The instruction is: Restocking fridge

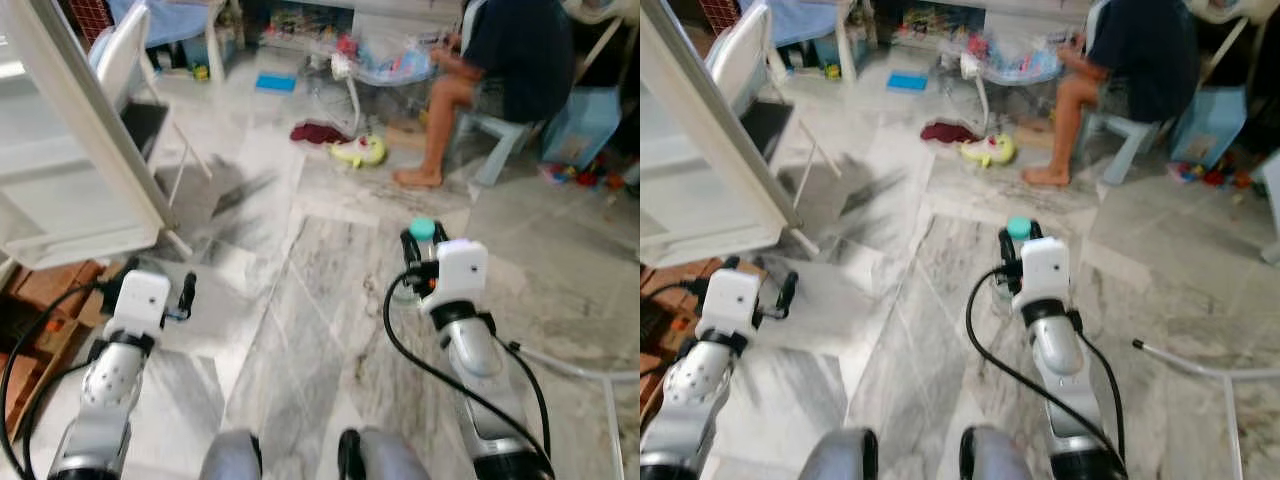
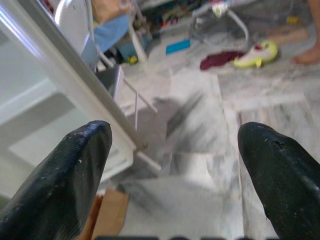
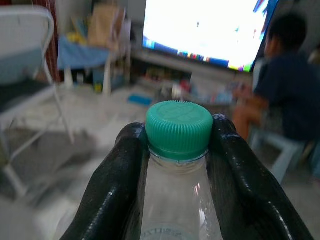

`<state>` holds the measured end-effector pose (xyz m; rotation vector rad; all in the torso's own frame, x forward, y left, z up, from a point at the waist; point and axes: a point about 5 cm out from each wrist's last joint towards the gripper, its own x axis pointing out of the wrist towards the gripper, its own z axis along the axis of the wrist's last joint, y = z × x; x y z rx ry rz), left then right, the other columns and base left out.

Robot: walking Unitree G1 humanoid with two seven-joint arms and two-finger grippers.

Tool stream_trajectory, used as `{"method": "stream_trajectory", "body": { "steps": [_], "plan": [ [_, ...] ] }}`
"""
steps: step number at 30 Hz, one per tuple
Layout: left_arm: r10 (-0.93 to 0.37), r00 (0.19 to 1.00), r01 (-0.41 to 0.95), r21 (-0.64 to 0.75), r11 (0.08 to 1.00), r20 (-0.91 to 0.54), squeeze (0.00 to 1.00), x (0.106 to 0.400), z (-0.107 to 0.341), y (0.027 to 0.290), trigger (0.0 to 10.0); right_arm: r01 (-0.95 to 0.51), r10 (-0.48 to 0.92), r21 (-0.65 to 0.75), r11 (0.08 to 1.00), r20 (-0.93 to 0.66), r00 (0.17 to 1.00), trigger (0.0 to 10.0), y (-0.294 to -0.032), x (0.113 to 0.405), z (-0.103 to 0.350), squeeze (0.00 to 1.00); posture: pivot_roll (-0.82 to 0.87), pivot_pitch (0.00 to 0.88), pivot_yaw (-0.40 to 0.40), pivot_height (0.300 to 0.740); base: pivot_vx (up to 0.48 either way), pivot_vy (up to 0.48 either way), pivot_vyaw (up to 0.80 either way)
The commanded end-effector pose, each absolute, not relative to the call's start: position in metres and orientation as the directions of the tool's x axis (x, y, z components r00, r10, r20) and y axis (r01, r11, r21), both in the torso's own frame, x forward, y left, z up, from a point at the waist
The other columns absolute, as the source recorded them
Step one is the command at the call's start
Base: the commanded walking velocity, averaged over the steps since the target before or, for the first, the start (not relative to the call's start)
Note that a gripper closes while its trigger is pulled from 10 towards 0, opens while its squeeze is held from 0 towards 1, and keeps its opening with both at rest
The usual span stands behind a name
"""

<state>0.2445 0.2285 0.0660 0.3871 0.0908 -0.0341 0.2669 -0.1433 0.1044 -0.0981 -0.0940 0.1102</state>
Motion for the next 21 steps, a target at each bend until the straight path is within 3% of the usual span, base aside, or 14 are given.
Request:
{"method": "stream_trajectory", "body": {
  "steps": [1,3,4,5,6,7,10,14,21],
  "plan": [
    [-0.038,0.995,0.071,0.4,0.914,-0.09,0.0,0.244,0.078,0.232,10.0,-0.082,0.094,-0.084,0.993,0.146,0.985,10.0,-0.143,0.275,0.128,0.0,0.1,0.194,-0.031,0.74,0.0,0.0,0.0],
    [-0.042,0.996,0.071,0.398,0.915,-0.081,0.0,0.246,0.081,0.235,10.0,-0.082,0.094,-0.079,0.993,0.16,0.983,10.0,-0.141,0.276,0.131,0.0,0.1,0.182,-0.037,0.74,0.0,0.0,0.0],
    [-0.05,0.997,0.066,0.397,0.915,-0.05,0.0,0.261,0.092,0.238,10.0,-0.081,0.094,-0.076,0.994,0.188,0.978,10.0,-0.139,0.287,0.141,0.0,0.1,0.172,-0.047,0.74,0.0,0.0,0.0],
    [-0.05,0.998,0.06,0.399,0.915,-0.035,0.0,0.277,0.096,0.238,10.0,-0.081,0.093,-0.069,0.994,0.204,0.975,10.0,-0.138,0.297,0.145,0.0,0.09,0.275,0.023,0.74,0.0,0.0,0.0],
    [-0.05,0.998,0.06,0.399,0.915,-0.035,0.0,0.277,0.096,0.238,10.0,-0.081,0.093,-0.069,0.994,0.204,0.975,10.0,-0.138,0.297,0.145,0.0,0.09,0.275,0.023,0.74,0.0,0.0,0.0],
    [-0.041,0.999,0.051,0.42,0.906,-0.032,0.0,0.291,0.093,0.237,10.0,-0.081,0.095,-0.076,0.994,0.208,0.974,10.0,-0.138,0.306,0.141,0.0,0.08,0.178,-0.035,0.74,0.0,0.0,0.0],
    [0.025,1.0,-0.023,0.359,0.933,-0.002,0.0,0.3,0.107,0.244,10.0,-0.077,0.088,-0.054,0.996,0.243,0.966,10.0,-0.131,0.309,0.155,0.0,0.06,0.188,-0.015,0.74,0.0,0.0,0.0],
    [-0.025,1.0,0.026,0.412,0.911,-0.006,0.0,0.302,0.105,0.239,10.0,-0.138,0.166,-0.121,0.983,0.272,0.948,10.0,-0.122,0.312,0.16,0.0,0.08,0.141,-0.025,0.74,0.0,0.0,0.0],
    [-0.015,0.999,0.027,0.4,0.916,-0.034,0.0,0.296,0.091,0.244,10.0,-0.017,0.044,-0.09,0.996,0.303,0.952,10.0,-0.137,0.317,0.16,0.0,0.07,0.095,0.027,0.74,0.0,0.0,0.0]
  ]
}}
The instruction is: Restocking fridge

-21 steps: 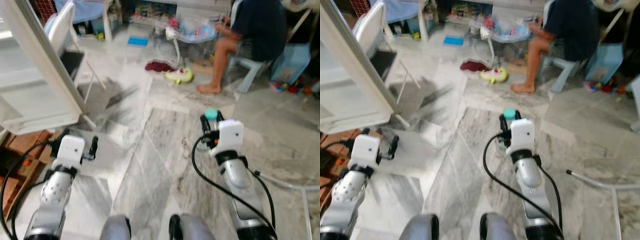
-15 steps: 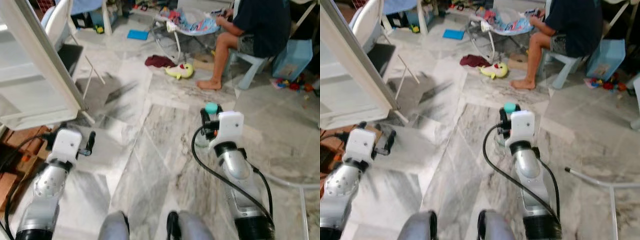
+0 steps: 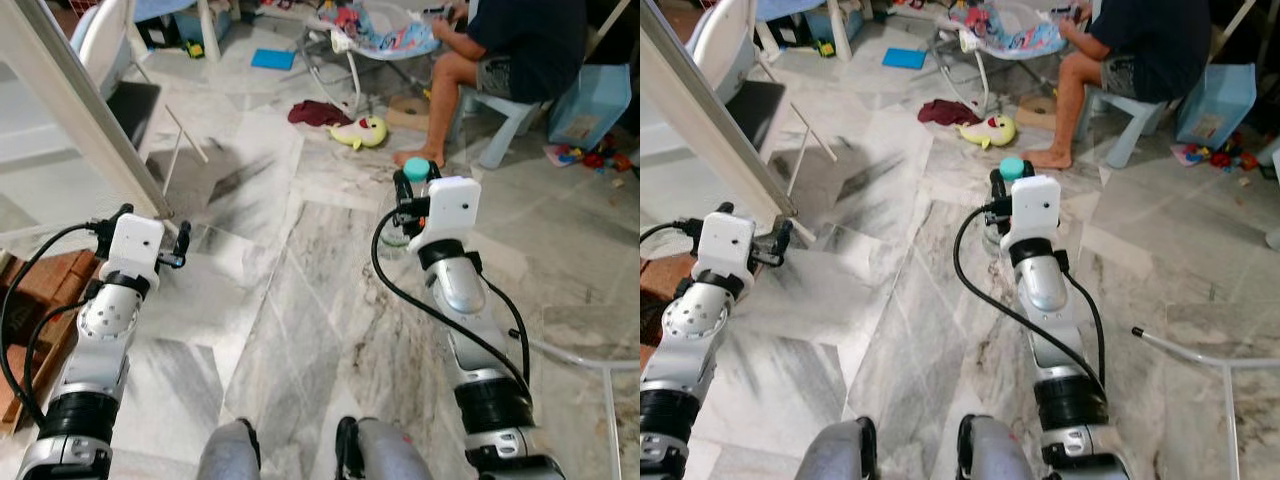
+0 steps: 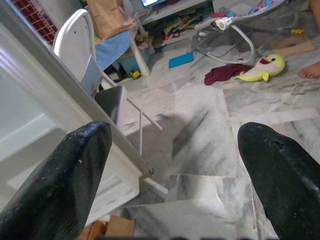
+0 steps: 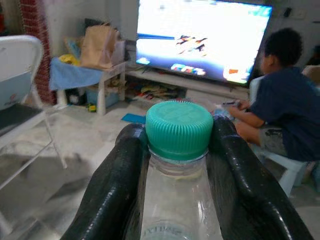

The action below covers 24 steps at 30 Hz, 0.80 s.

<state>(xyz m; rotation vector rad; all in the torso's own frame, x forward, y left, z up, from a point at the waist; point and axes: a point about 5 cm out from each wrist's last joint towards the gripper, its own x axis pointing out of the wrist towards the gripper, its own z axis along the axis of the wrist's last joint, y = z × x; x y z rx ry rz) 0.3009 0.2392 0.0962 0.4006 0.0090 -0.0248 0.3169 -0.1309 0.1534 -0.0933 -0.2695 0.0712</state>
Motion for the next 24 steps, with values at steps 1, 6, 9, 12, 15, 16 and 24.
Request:
{"method": "stream_trajectory", "body": {
  "steps": [1,6,9,12,15,16,24],
  "plan": [
    [-0.02,0.999,0.032,0.402,0.915,-0.034,0.0,0.298,0.091,0.243,10.0,0.002,0.022,-0.081,0.997,0.295,0.955,10.0,-0.14,0.316,0.157,0.0,0.07,0.093,0.034,0.74,0.0,0.0,0.0],
    [-0.068,0.998,0.065,0.399,0.915,-0.005,0.0,0.316,0.103,0.231,10.0,0.024,0.003,-0.088,0.996,0.294,0.956,10.0,-0.145,0.308,0.152,0.0,0.03,0.068,0.056,0.74,0.0,0.0,0.0],
    [-0.109,0.994,0.09,0.373,0.923,0.031,0.0,0.329,0.112,0.212,10.0,0.04,-0.009,-0.097,0.995,0.302,0.953,10.0,-0.15,0.307,0.153,0.0,0.02,0.058,0.059,0.74,0.0,0.0,0.0],
    [-0.141,0.989,0.113,0.357,0.927,0.054,0.0,0.331,0.114,0.196,10.0,0.065,-0.032,-0.098,0.993,0.31,0.95,10.0,-0.155,0.309,0.156,0.0,0.02,0.057,0.059,0.74,0.0,0.0,0.0],
    [-0.173,0.983,0.144,0.346,0.927,0.056,0.0,0.329,0.112,0.187,10.0,0.081,-0.045,-0.099,0.992,0.321,0.946,10.0,-0.157,0.307,0.159,0.0,0.0,0.062,0.071,0.74,0.0,0.0,0.0],
    [-0.18,0.982,0.151,0.346,0.926,0.055,0.0,0.328,0.112,0.185,10.0,0.084,-0.048,-0.099,0.991,0.322,0.945,10.0,-0.158,0.307,0.16,0.0,0.0,0.062,0.071,0.74,0.0,0.0,0.0],
    [-0.248,0.969,0.232,0.345,0.91,0.005,0.0,0.325,0.099,0.176,10.0,0.147,-0.119,-0.071,0.987,0.299,0.947,10.0,-0.162,0.295,0.145,0.0,-0.05,0.026,0.134,0.74,0.0,0.0,0.0]
  ]
}}
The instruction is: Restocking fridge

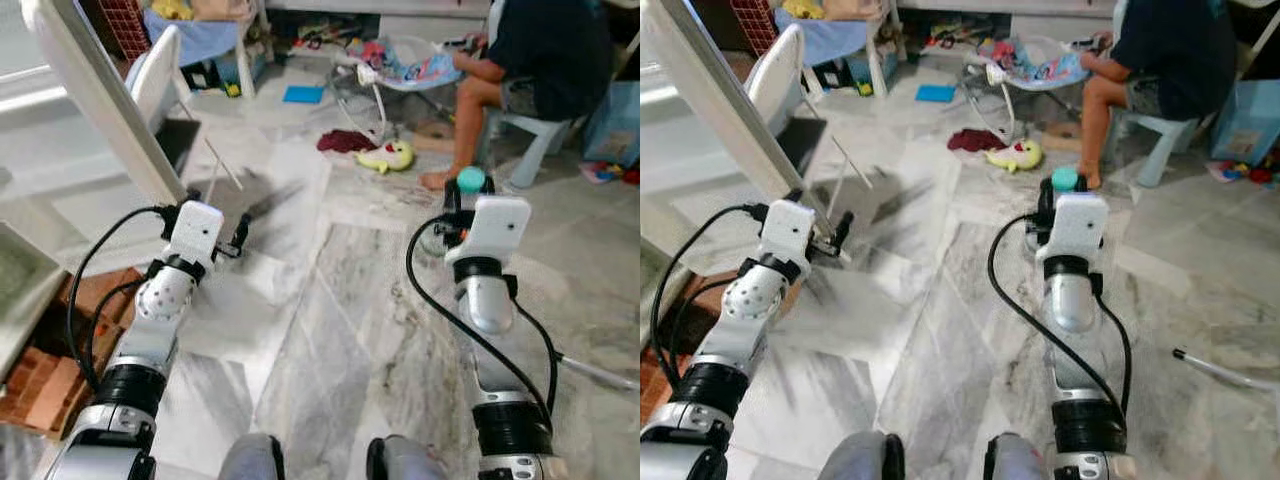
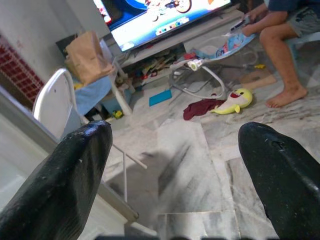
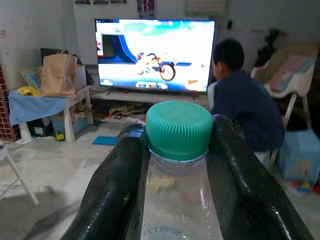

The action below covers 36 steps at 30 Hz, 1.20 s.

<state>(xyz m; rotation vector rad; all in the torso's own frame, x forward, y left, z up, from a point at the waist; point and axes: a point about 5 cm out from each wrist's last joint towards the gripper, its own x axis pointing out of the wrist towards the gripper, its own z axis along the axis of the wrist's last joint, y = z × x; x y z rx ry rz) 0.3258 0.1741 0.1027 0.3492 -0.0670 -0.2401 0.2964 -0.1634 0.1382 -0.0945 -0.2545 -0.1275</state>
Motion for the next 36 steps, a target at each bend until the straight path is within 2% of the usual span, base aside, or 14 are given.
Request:
{"method": "stream_trajectory", "body": {
  "steps": [1,6,10,17,23,31,36],
  "plan": [
    [-0.24,0.971,0.225,0.336,0.914,0.003,0.0,0.325,0.098,0.177,10.0,0.146,-0.119,-0.073,0.987,0.295,0.948,10.0,-0.161,0.293,0.143,0.0,-0.05,0.023,0.134,0.74,0.0,0.0,0.0],
    [-0.172,0.985,0.161,0.316,0.935,0.007,0.0,0.325,0.094,0.18,10.0,0.137,-0.108,-0.087,0.987,0.279,0.954,10.0,-0.161,0.288,0.138,0.0,-0.06,0.005,0.102,0.74,0.0,0.0,0.0],
    [-0.124,0.992,0.118,0.294,0.949,0.001,0.0,0.308,0.079,0.184,10.0,0.087,-0.058,-0.106,0.991,0.253,0.966,10.0,-0.161,0.289,0.135,0.0,-0.02,0.0,0.006,0.74,0.0,0.0,0.0],
    [-0.054,0.998,0.061,0.281,0.958,-0.031,0.0,0.276,0.06,0.202,10.0,0.054,-0.023,-0.141,0.988,0.215,0.976,10.0,-0.163,0.286,0.124,0.0,-0.01,0.0,-0.031,0.74,0.0,0.0,0.0],
    [-0.007,0.999,0.017,0.298,0.954,-0.034,0.0,0.258,0.058,0.213,10.0,0.072,-0.049,-0.159,0.985,0.145,0.988,10.0,-0.18,0.264,0.105,0.0,0.02,0.0,-0.027,0.74,0.0,0.0,0.0],
    [-0.016,0.996,0.04,0.308,0.95,-0.083,0.0,0.238,0.049,0.216,10.0,0.052,-0.04,-0.14,0.989,0.091,0.995,10.0,-0.174,0.241,0.092,0.0,0.0,0.001,-0.006,0.74,0.0,0.0,0.0],
    [-0.033,0.995,0.059,0.288,0.956,-0.093,0.0,0.241,0.044,0.208,10.0,0.033,-0.02,-0.139,0.99,0.088,0.996,10.0,-0.167,0.244,0.089,0.0,-0.01,0.0,-0.005,0.74,0.0,0.0,0.48]
  ]
}}
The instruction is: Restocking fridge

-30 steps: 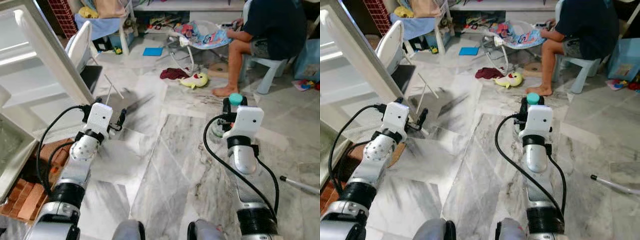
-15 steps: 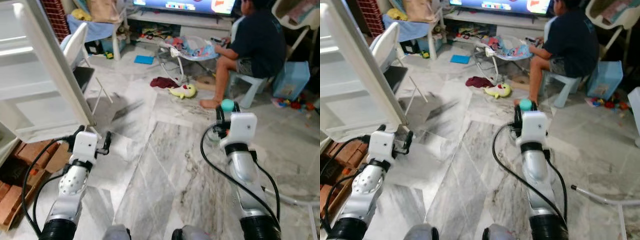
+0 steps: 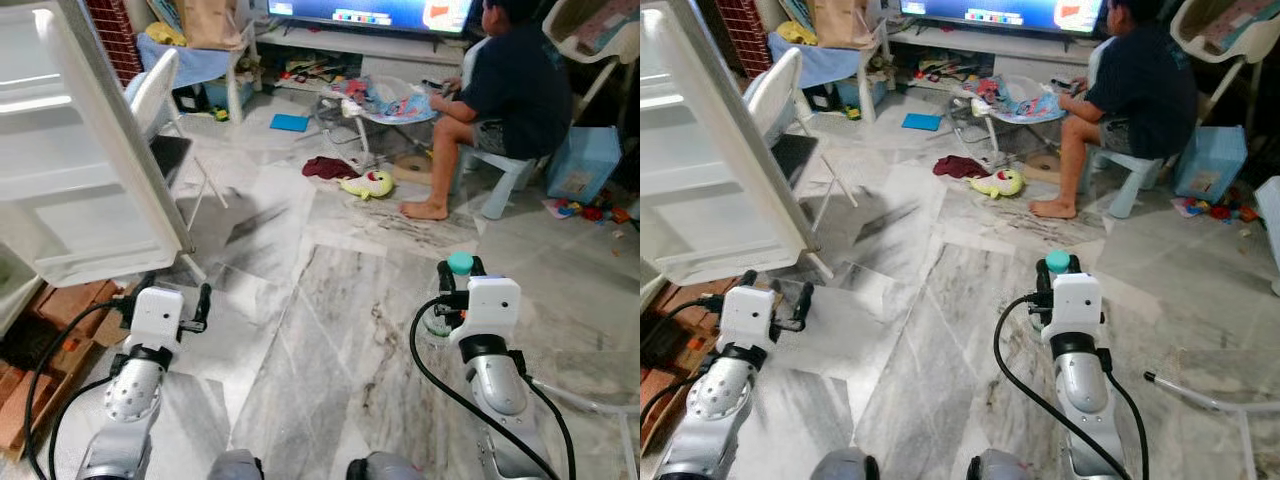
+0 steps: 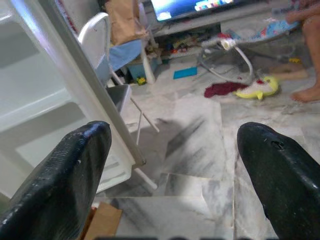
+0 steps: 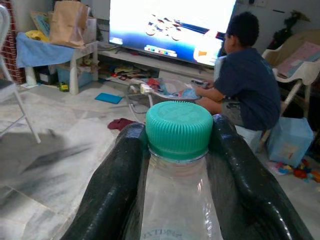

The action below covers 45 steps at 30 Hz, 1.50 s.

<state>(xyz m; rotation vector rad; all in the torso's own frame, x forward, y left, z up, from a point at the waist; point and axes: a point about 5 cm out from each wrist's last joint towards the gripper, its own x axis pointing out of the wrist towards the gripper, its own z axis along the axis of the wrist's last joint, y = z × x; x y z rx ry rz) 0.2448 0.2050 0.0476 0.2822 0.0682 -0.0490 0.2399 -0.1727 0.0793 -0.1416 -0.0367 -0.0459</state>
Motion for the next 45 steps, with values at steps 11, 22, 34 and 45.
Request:
{"method": "stream_trajectory", "body": {
  "steps": [11,22,34,45],
  "plan": [
    [-0.044,0.996,0.064,0.267,0.962,-0.08,0.0,0.254,0.05,0.204,10.0,0.009,0.007,-0.133,0.991,0.114,0.993,10.0,-0.164,0.263,0.097,0.0,0.01,0.0,-0.017,0.74,0.26,0.044,0.75],
    [-0.056,0.997,0.07,0.315,0.946,-0.053,0.0,0.267,0.058,0.206,10.0,-0.014,0.031,-0.132,0.991,0.13,0.991,10.0,-0.159,0.275,0.101,0.0,0.03,0.0,-0.034,0.74,0.402,0.26,0.0],
    [-0.059,0.994,0.083,0.298,0.951,-0.091,0.0,0.264,0.051,0.201,10.0,-0.015,0.035,-0.139,0.99,0.143,0.989,10.0,-0.16,0.28,0.103,0.0,0.02,0.0,-0.024,0.74,0.348,0.322,0.0],
    [-0.083,0.99,0.114,0.308,0.944,-0.113,0.0,0.261,0.046,0.196,10.0,-0.02,0.041,-0.145,0.989,0.145,0.989,10.0,-0.157,0.281,0.103,0.0,0.02,0.0,-0.025,0.74,0.0,0.466,0.0]
  ]
}}
